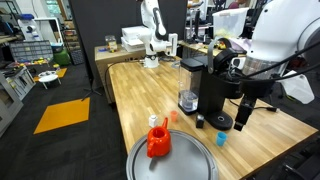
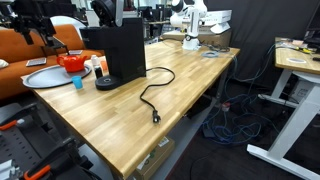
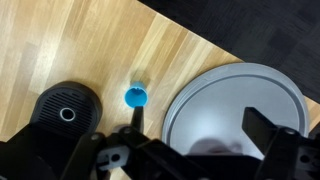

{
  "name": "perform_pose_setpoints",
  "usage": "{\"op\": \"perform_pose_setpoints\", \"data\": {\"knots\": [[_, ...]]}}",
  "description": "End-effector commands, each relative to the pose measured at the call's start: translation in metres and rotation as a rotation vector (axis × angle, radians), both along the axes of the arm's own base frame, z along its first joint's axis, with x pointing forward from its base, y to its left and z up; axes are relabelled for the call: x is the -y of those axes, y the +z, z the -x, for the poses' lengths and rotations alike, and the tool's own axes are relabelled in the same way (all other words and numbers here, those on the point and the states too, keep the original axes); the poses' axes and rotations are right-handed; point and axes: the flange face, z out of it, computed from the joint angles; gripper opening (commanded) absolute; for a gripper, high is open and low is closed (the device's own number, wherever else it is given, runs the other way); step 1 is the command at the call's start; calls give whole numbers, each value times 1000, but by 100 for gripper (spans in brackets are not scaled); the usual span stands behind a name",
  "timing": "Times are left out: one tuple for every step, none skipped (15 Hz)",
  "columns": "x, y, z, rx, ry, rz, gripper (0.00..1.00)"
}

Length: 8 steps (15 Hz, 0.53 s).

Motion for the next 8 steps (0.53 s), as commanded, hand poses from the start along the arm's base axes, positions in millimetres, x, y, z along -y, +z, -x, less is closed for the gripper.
{"op": "perform_pose_setpoints", "data": {"knots": [[-4, 2, -12, -9, -17, -44, 100], [-5, 3, -14, -8, -20, -42, 100], [-6, 5, -14, -7, -20, -46, 100], [-6, 8, -14, -4, -21, -46, 100], [-6, 9, -14, -3, -24, -47, 100], [-5, 8, -10, 3, -20, -30, 100], [-5, 9, -11, 4, -20, -31, 100], [-5, 9, -11, 4, -20, -31, 100]]}}
